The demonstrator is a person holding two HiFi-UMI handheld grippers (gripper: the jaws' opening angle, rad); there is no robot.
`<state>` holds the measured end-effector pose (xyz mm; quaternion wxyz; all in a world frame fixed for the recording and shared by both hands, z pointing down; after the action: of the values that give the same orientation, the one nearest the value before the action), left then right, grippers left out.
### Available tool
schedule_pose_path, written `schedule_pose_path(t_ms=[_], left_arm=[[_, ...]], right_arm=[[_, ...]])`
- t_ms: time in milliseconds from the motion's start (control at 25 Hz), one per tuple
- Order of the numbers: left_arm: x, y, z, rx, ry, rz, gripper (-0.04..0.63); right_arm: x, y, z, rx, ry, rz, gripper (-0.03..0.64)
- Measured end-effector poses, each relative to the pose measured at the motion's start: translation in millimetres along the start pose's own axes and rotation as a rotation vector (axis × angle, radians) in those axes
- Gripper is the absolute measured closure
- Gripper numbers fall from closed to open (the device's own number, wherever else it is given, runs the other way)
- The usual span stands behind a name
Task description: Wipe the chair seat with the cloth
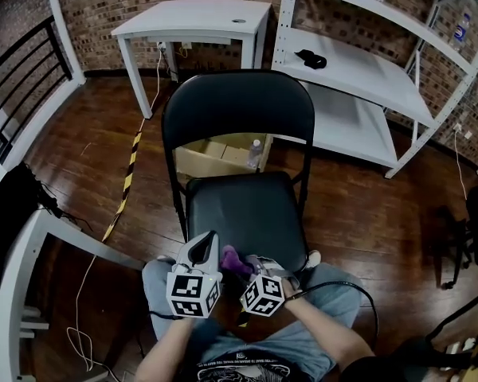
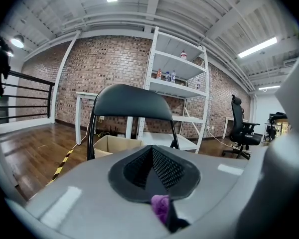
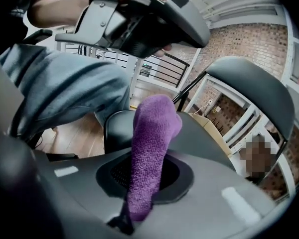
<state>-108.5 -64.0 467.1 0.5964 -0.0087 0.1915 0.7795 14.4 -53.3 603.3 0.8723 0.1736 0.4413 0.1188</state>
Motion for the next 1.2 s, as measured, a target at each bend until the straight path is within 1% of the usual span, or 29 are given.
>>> schedule_pose_path(t_ms=[200, 360, 480, 640, 840, 1000, 1200], left_arm=[[-2.5, -4.3, 2.7, 0.0, 0.006, 0.008, 0.591], [-4.0, -3.2, 0.1, -0.002, 0.007, 0.016, 0.591], [-9.0, -0.3, -5.0, 0.005, -0.001, 0.023, 0.591], [-16.9, -0.3, -6.2, 0.018, -0.004, 0.028, 0.591], [-28.1, -1.8, -7.4, 0.011, -0.006, 0.049, 0.591], [-36.8, 0.6, -6.8, 0.013, 0.014, 0.043, 0.591], [-51.6, 5.2, -7.0, 0.004, 0.038, 0.049, 0.591]], right_arm=[[3.1, 16.6, 2.2, -0.001, -0.009, -0.008, 0.574], [5.5, 6.7, -1.4, -0.002, -0.019, 0.014, 0.574], [13.3, -22.1, -10.1, 0.002, -0.033, 0.066, 0.574], [25.4, -72.6, -16.1, 0.012, -0.047, 0.145, 0.574], [24.8, -139.1, -14.2, 0.009, -0.024, 0.223, 0.573], [11.6, -178.5, -5.9, 0.016, 0.01, 0.239, 0.572], [-19.6, -221.1, 18.6, 0.029, 0.096, 0.233, 0.572]])
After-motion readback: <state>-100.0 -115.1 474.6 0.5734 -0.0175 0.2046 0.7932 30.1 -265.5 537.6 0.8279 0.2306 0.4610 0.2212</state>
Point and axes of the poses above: the fingertips, and each gripper's own axes: x backward along the fingers, y to its left, z out of its underside, the point moved 8 cm from there along x, backward along the fingers, and after that the axes turned 8 degrees about x, right-handed, at the moved point
